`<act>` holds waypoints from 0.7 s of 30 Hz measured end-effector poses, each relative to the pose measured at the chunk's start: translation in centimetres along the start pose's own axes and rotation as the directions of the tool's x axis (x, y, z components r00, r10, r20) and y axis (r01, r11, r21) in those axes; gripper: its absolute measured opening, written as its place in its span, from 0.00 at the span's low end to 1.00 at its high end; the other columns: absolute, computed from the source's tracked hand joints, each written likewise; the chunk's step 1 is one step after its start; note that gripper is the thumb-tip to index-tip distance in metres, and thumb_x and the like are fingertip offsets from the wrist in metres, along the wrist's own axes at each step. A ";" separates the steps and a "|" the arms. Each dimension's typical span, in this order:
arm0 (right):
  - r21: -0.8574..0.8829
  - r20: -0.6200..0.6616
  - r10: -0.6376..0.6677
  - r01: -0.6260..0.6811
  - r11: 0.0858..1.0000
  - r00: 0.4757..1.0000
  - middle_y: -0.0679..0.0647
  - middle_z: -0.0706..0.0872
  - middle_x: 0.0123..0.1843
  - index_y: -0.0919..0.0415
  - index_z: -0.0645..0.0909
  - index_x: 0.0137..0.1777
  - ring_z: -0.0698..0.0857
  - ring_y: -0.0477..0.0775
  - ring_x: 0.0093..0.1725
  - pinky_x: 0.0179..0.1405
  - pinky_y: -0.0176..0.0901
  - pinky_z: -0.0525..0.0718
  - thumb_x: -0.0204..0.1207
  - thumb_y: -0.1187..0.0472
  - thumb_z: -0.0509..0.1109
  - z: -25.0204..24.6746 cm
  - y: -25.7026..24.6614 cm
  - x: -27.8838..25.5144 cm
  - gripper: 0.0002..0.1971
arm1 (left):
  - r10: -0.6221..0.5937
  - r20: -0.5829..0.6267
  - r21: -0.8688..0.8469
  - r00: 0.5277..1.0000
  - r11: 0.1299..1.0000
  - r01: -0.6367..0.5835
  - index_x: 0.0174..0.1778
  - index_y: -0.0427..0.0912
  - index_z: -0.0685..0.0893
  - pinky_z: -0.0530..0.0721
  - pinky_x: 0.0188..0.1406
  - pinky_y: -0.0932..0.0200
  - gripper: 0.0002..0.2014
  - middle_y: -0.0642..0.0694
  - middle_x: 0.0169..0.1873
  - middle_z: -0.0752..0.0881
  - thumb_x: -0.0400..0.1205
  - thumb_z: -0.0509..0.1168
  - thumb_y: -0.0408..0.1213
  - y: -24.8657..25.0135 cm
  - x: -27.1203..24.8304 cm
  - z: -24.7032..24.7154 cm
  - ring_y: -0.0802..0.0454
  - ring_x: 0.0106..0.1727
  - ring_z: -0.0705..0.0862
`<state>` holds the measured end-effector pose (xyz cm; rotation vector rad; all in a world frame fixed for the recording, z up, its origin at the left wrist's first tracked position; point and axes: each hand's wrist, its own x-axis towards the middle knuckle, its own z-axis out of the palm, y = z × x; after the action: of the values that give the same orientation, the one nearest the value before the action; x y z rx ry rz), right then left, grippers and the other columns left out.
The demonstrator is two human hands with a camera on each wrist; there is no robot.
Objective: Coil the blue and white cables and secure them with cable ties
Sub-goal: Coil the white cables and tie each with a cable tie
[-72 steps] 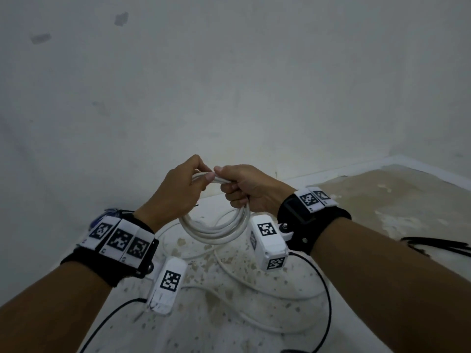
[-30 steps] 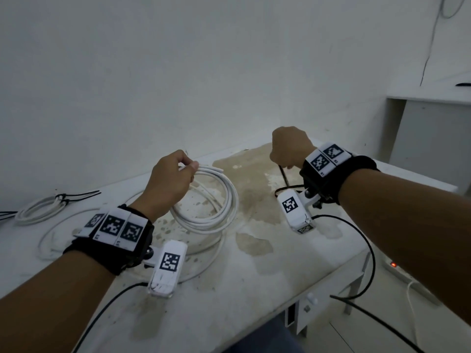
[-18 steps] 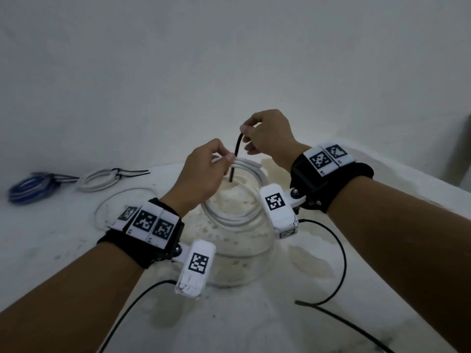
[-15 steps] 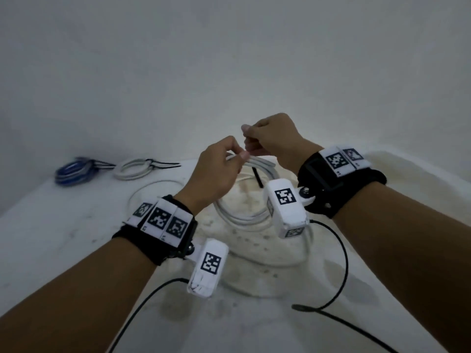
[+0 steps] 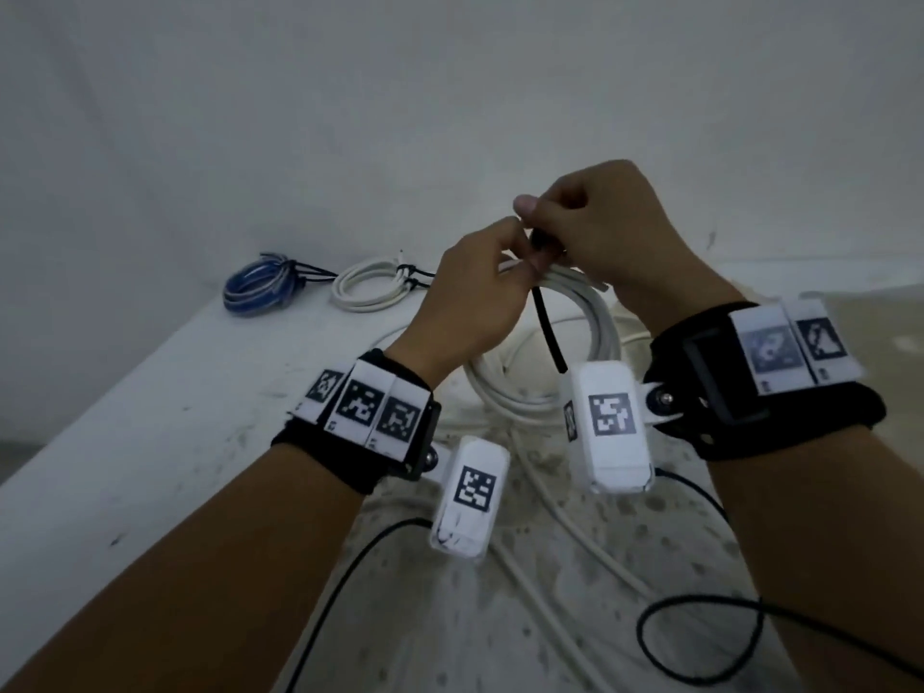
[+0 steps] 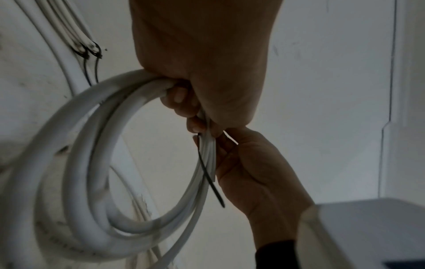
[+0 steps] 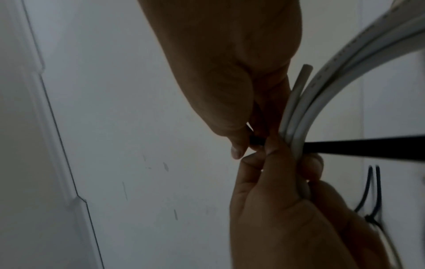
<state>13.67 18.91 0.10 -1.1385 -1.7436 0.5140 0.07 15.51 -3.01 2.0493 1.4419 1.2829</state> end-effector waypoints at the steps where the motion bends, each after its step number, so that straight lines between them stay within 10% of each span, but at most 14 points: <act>1: 0.021 -0.023 0.006 -0.005 1.000 1.000 0.50 0.88 0.30 0.59 0.87 0.37 0.86 0.45 0.29 0.41 0.42 0.84 0.75 0.49 0.75 -0.1 0.3 0.2 0.13 | 0.021 0.006 0.007 1.000 1.000 -0.021 0.40 0.39 0.80 0.72 0.34 0.59 0.10 0.56 0.28 0.82 0.83 0.66 0.41 0.1 0.2 0.2 0.57 0.32 0.79; 9: 0.072 -0.029 0.029 -0.027 0.997 0.999 0.56 0.88 0.29 0.64 0.84 0.41 0.84 0.43 0.22 0.21 0.28 0.75 0.76 0.55 0.77 -3.1 0.4 0.2 0.12 | 0.076 -0.037 -0.056 0.996 0.995 -0.078 0.40 0.41 0.80 0.76 0.34 0.50 0.09 0.45 0.30 0.84 0.82 0.65 0.42 1.5 0.6 0.5 0.49 0.31 0.79; 21: -0.027 0.073 -0.045 0.047 0.999 0.996 0.47 0.86 0.28 0.61 0.84 0.37 0.80 0.38 0.25 0.34 0.33 0.76 0.75 0.51 0.77 -2.2 0.5 0.0 0.14 | -0.082 -0.034 -0.118 0.996 0.990 0.077 0.46 0.44 0.83 0.72 0.29 0.62 0.07 0.50 0.32 0.85 0.85 0.63 0.42 1.9 0.0 0.2 0.63 0.25 0.76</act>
<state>15.87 18.85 0.72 -1.1098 -1.8403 0.5086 1.33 14.79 -1.83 1.8830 1.4147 1.3480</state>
